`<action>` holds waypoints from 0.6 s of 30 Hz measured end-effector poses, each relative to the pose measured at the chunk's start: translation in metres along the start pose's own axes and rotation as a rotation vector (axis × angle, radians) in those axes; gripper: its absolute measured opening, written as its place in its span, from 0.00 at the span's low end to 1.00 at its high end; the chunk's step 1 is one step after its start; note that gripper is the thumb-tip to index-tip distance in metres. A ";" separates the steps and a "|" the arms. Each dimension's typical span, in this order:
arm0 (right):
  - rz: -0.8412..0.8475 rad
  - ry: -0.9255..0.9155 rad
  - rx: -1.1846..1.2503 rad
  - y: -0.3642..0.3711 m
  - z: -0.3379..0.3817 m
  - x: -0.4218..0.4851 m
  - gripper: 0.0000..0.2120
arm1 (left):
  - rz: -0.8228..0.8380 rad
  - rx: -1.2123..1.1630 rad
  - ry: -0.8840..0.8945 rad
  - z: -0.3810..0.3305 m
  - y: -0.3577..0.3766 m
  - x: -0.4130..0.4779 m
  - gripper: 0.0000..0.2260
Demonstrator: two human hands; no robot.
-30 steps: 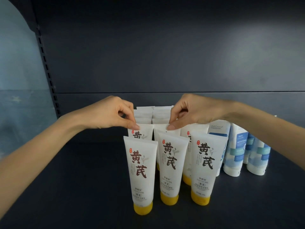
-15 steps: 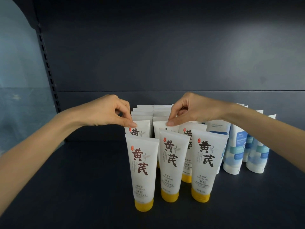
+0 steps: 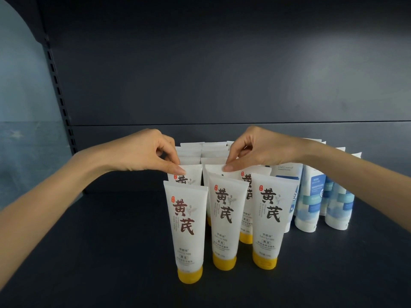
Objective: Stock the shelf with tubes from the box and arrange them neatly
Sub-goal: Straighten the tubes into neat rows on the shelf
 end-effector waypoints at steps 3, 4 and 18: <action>0.021 0.010 -0.034 -0.001 -0.001 0.000 0.09 | -0.029 0.011 0.016 -0.006 0.002 0.003 0.12; 0.027 0.016 -0.040 -0.002 0.000 -0.001 0.10 | -0.039 0.013 0.026 -0.009 0.003 0.005 0.13; 0.224 0.134 -0.268 -0.030 -0.009 -0.033 0.11 | -0.062 0.114 0.059 -0.023 0.026 0.030 0.20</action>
Point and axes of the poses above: each hand's wrist, its own x-axis towards the middle knuckle, its own y-axis out of the palm, z = x × y, the point moved 5 cm from there along x, towards the middle knuckle, and after that the axes turned 9 degrees about -x, right-handed, at the moved point
